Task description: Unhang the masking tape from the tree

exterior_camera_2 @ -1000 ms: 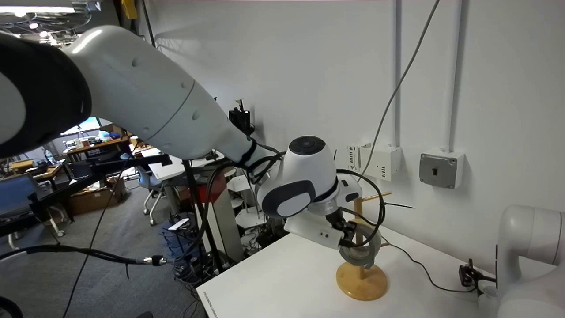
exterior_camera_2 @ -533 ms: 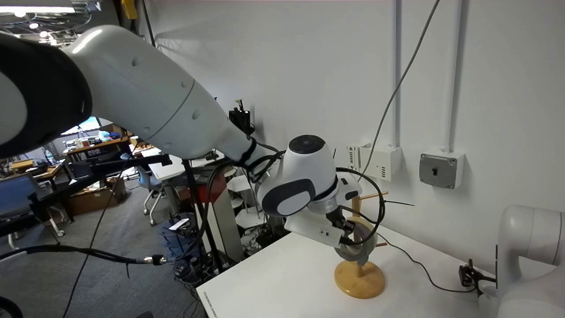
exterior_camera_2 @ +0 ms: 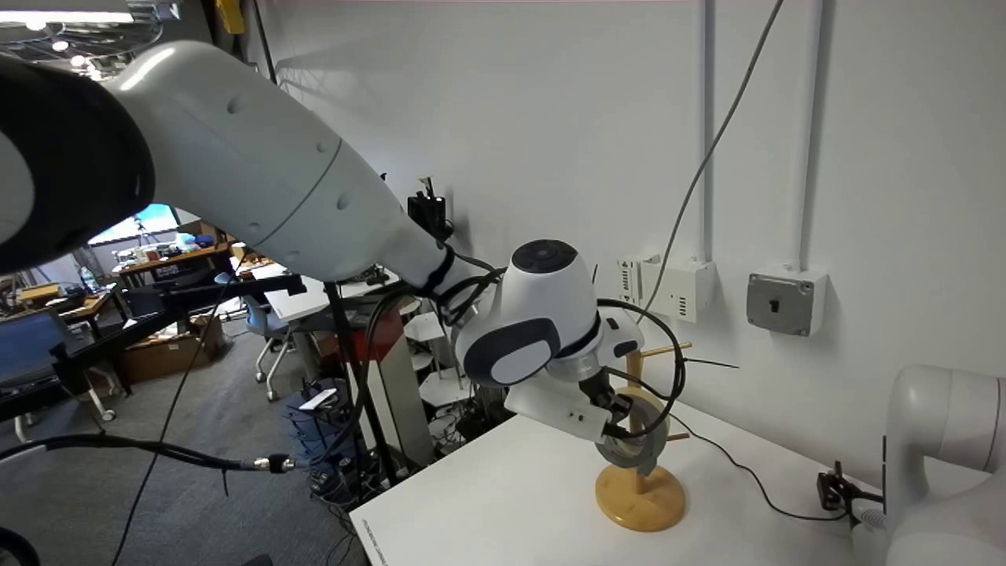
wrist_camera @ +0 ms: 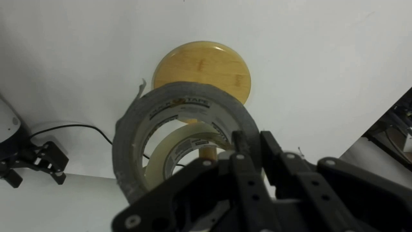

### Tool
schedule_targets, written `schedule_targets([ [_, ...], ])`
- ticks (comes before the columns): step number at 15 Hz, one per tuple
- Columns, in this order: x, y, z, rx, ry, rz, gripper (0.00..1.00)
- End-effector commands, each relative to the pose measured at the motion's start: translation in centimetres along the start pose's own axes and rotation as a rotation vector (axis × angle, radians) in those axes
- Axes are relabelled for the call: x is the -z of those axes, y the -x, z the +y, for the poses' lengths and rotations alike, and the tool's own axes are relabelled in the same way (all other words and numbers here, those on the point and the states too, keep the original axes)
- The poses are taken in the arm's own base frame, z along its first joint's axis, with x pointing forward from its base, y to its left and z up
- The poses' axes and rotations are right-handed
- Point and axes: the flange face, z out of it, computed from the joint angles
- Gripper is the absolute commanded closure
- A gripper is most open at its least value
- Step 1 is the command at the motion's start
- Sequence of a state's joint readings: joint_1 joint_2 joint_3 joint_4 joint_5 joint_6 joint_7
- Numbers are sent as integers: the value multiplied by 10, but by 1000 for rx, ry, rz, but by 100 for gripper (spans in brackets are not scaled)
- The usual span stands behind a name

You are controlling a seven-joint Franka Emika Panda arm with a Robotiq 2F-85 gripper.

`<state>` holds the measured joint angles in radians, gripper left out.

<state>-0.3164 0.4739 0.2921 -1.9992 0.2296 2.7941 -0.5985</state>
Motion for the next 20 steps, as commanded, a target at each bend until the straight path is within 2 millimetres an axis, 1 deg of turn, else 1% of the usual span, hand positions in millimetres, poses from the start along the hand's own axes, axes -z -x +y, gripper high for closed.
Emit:
schedule_targets([
  [1, 23, 8, -6, -9, 14, -28, 96],
  [5, 37, 16, -14, -1, 8, -41, 96],
  [7, 48, 19, -21, 4, 4, -50, 96],
  [8, 59, 22, -31, 10, -2, -55, 96],
  [10, 76, 26, -44, 21, -2, -69, 96],
  [13, 94, 30, -56, 37, 6, -104, 96],
  [16, 110, 35, -62, 23, 35, -147, 96],
  [20, 124, 43, -66, -63, 100, -210, 96],
])
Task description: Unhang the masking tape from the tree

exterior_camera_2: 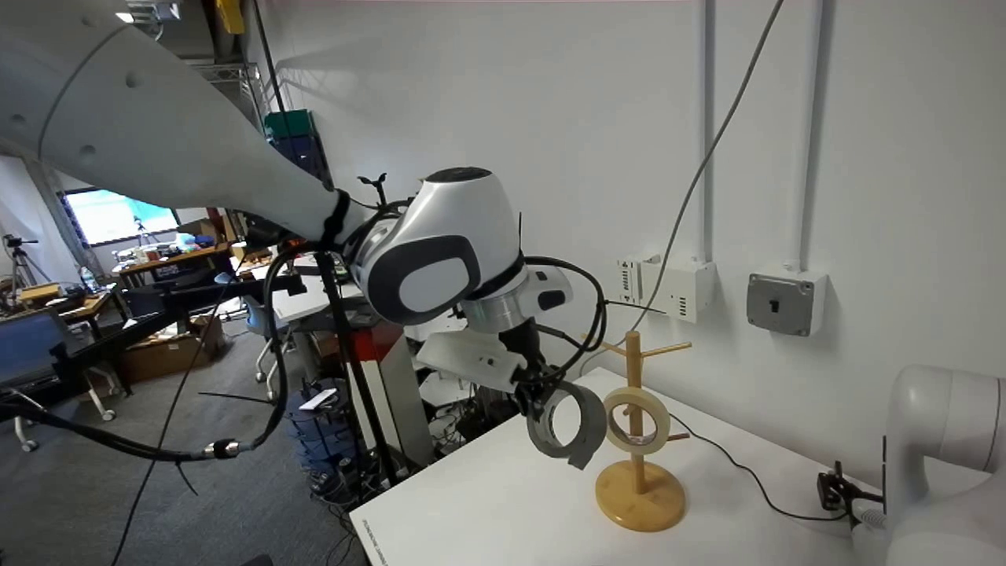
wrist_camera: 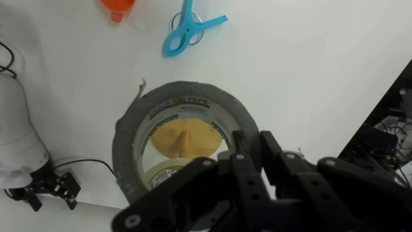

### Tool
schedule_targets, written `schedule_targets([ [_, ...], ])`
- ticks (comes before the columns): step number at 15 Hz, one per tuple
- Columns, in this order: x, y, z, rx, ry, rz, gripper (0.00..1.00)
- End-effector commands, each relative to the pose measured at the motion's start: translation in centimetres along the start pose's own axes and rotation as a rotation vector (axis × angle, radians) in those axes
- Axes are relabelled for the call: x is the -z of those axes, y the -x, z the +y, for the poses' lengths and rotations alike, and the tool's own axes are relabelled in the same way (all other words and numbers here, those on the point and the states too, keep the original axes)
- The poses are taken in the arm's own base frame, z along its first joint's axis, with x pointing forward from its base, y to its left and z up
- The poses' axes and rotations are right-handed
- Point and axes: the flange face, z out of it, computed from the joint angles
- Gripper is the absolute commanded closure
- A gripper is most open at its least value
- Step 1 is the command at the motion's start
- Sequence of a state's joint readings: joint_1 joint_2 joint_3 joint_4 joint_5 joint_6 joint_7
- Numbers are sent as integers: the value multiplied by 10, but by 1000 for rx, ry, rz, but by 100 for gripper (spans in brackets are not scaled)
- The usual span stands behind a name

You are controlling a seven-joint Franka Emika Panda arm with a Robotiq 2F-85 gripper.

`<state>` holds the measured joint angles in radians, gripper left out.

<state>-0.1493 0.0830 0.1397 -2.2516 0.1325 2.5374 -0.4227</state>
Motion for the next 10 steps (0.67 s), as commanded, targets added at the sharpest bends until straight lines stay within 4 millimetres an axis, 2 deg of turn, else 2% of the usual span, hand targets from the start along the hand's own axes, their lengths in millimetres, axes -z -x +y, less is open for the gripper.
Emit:
schedule_targets([
  [1, 20, 13, -5, -86, 61, -52, 96],
  [6, 28, 19, -9, -143, 111, -145, 96],
  [7, -37, 15, 16, -147, 110, -171, 96],
  [8, -44, 15, 19, -144, 107, -174, 96],
  [10, -77, 13, 30, -147, 106, -180, 96],
])
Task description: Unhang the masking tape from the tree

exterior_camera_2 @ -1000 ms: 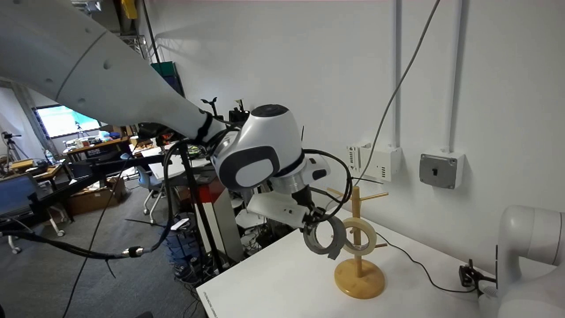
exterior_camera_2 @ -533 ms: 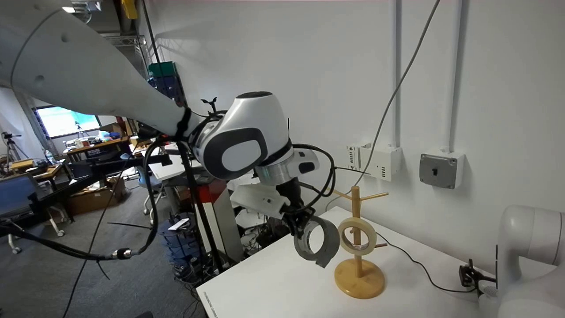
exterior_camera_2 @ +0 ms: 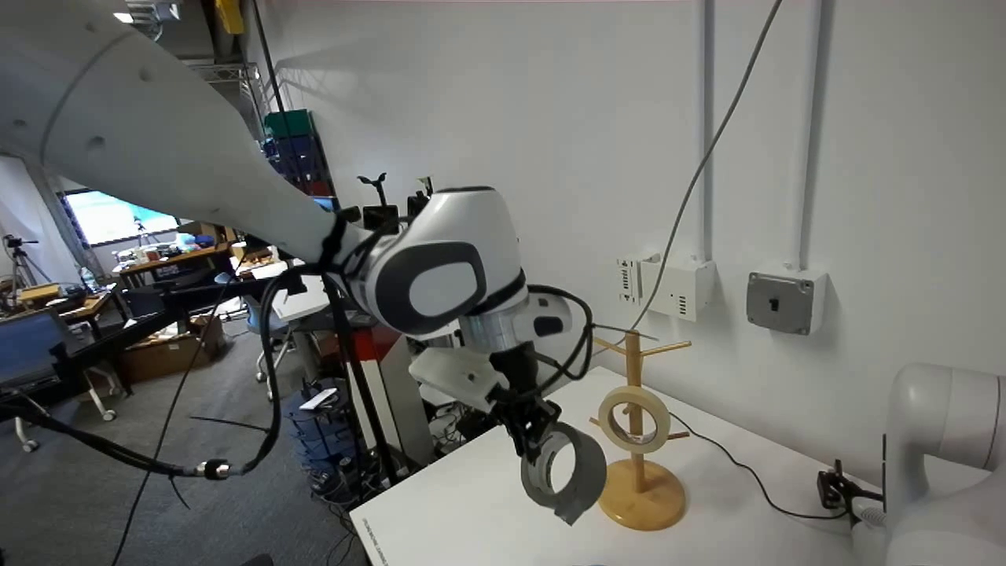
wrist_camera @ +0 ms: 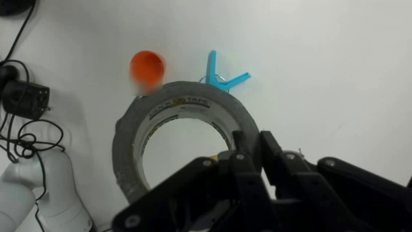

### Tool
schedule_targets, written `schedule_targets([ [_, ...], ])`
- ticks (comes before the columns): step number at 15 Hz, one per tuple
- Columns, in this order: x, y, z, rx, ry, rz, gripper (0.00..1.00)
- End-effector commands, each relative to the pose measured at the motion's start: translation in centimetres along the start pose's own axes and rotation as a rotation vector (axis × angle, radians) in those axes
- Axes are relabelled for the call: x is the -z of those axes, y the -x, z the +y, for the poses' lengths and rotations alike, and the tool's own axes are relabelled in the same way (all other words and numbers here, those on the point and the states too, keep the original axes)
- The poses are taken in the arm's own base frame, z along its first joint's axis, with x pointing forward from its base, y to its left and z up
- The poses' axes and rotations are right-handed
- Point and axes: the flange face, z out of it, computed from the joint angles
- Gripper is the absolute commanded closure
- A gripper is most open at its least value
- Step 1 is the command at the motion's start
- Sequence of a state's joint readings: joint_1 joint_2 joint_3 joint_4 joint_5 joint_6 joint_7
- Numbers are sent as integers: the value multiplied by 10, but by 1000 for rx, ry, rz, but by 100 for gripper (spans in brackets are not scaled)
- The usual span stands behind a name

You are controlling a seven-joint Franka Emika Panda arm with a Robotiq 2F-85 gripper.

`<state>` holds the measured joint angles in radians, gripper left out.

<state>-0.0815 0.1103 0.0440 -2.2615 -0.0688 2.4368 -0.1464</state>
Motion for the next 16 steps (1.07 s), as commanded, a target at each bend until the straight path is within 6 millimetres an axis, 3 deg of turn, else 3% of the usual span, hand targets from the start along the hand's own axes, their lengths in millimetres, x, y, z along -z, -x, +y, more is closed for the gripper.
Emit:
schedule_targets([
  [1, -69, -28, 20, -9, 19, -1, 96],
  [4, -110, -55, 37, -14, 26, 23, 96],
  [9, -144, -97, 61, -16, 66, 53, 96],
  [12, -160, -108, 71, -22, 78, 48, 96],
  [16, -178, -109, 81, -36, 83, 24, 96],
])
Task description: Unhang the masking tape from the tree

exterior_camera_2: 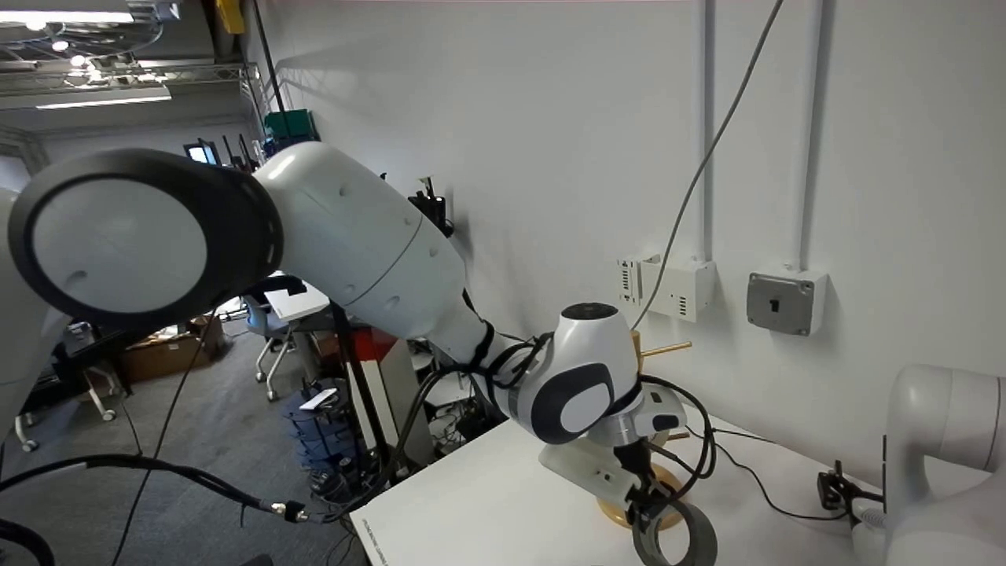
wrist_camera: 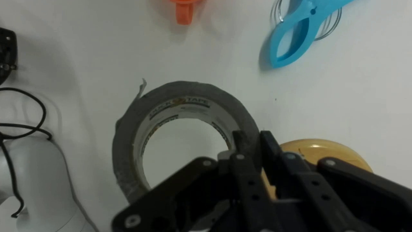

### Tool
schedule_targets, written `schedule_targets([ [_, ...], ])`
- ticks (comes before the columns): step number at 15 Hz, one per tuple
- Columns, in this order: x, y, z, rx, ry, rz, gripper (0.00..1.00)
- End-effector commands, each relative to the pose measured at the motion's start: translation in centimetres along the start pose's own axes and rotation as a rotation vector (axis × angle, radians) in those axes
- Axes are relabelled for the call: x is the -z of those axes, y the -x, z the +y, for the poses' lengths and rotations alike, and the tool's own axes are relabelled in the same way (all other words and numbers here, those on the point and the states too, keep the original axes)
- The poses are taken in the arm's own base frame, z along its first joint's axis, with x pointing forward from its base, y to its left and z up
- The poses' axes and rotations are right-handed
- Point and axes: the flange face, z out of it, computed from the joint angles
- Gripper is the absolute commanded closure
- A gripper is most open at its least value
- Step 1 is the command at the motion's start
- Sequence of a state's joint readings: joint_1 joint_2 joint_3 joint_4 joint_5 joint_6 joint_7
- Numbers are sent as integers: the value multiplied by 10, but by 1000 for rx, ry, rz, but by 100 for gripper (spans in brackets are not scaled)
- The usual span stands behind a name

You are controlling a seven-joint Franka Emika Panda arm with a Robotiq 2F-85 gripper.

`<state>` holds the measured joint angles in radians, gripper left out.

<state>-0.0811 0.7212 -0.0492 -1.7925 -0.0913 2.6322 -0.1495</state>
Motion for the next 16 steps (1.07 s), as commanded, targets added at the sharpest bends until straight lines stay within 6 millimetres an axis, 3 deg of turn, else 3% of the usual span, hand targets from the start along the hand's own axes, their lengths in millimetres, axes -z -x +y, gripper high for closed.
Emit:
schedule_targets([
  [1, -12, -9, 11, 10, 27, -19, 96],
  [16, -30, 11, 19, 3, -8, -219, 96],
])
